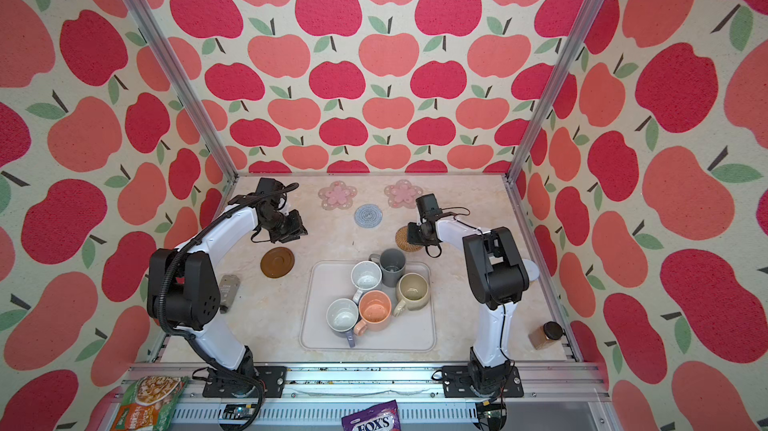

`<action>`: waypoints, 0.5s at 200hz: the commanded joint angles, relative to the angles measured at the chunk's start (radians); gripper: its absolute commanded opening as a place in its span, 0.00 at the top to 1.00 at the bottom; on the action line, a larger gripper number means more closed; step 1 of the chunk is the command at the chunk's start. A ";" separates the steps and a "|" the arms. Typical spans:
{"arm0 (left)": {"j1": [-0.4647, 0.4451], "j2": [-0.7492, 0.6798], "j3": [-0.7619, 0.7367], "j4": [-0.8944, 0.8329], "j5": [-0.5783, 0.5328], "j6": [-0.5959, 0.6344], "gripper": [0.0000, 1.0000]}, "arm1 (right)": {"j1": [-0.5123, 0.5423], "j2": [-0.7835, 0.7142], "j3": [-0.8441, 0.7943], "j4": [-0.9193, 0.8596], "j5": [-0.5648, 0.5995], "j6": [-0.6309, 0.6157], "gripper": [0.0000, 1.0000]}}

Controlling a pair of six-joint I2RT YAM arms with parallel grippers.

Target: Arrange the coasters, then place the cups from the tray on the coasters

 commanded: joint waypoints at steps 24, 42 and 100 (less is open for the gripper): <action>0.003 -0.029 -0.055 -0.034 -0.042 0.004 0.68 | -0.011 -0.052 -0.009 -0.028 -0.052 0.027 0.77; 0.011 -0.038 -0.090 -0.010 -0.037 -0.009 0.68 | -0.014 -0.084 -0.013 0.012 -0.109 0.084 0.72; 0.040 -0.084 -0.173 0.021 -0.064 -0.037 0.71 | -0.016 -0.198 -0.006 0.004 -0.067 0.100 0.65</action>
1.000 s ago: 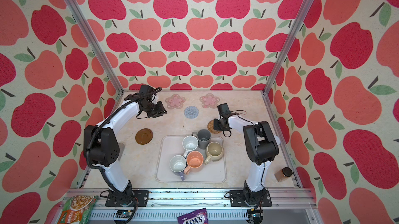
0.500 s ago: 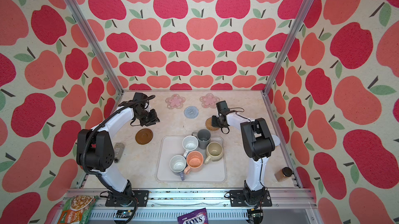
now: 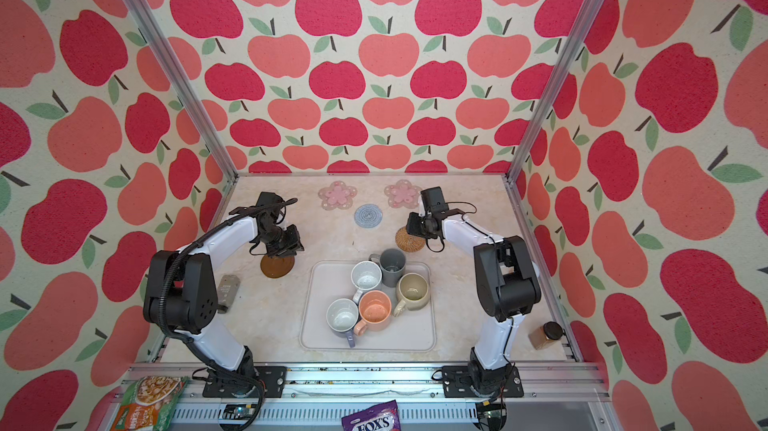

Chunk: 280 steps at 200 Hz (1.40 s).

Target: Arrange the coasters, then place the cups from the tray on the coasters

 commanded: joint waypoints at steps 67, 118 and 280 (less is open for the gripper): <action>0.114 -0.061 -0.111 0.038 -0.083 -0.045 0.82 | -0.027 -0.190 -0.065 -0.087 0.080 -0.043 0.59; 0.163 -0.025 -0.111 0.040 -0.154 -0.030 0.99 | -0.031 -0.220 -0.064 -0.113 0.094 -0.051 0.59; 0.116 0.161 -0.096 0.134 -0.129 -0.043 1.00 | -0.031 -0.250 -0.083 -0.149 0.146 -0.047 0.58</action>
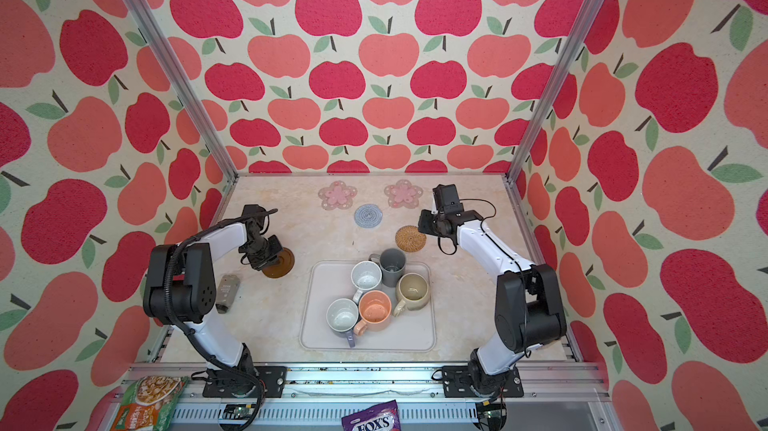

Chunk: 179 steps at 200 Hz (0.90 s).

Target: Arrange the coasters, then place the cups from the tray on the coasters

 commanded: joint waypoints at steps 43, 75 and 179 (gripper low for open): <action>-0.087 0.148 0.086 0.028 0.032 -0.031 1.00 | -0.003 -0.057 -0.038 -0.036 0.038 -0.018 0.58; -0.124 0.221 0.170 0.022 0.069 -0.032 1.00 | -0.006 -0.071 -0.045 -0.048 0.045 -0.028 0.58; -0.267 0.399 0.434 -0.007 0.140 -0.028 1.00 | -0.024 -0.119 -0.078 -0.083 0.064 -0.062 0.57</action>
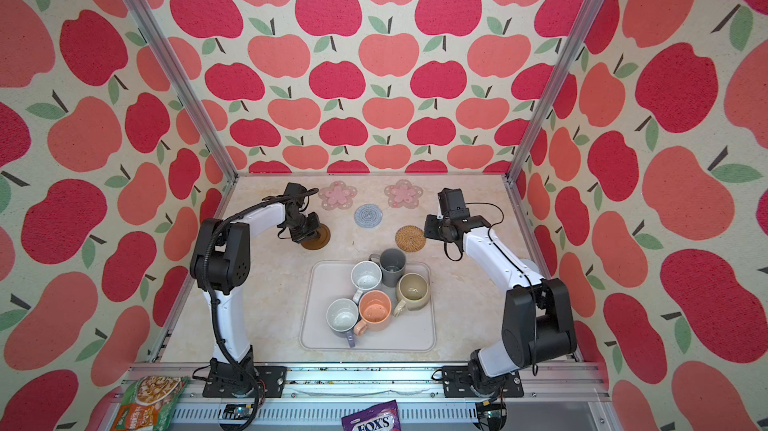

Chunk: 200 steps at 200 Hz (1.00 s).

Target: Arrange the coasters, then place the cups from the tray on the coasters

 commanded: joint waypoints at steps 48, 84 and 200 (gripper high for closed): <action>-0.055 0.112 0.052 -0.029 0.056 -0.032 1.00 | -0.020 -0.028 -0.019 -0.048 0.003 -0.024 0.56; -0.086 0.107 0.042 -0.030 0.053 -0.049 1.00 | -0.022 -0.030 -0.022 -0.048 -0.009 -0.022 0.55; -0.090 0.043 0.088 -0.072 -0.004 -0.016 0.79 | -0.023 -0.069 -0.054 -0.052 -0.011 -0.022 0.49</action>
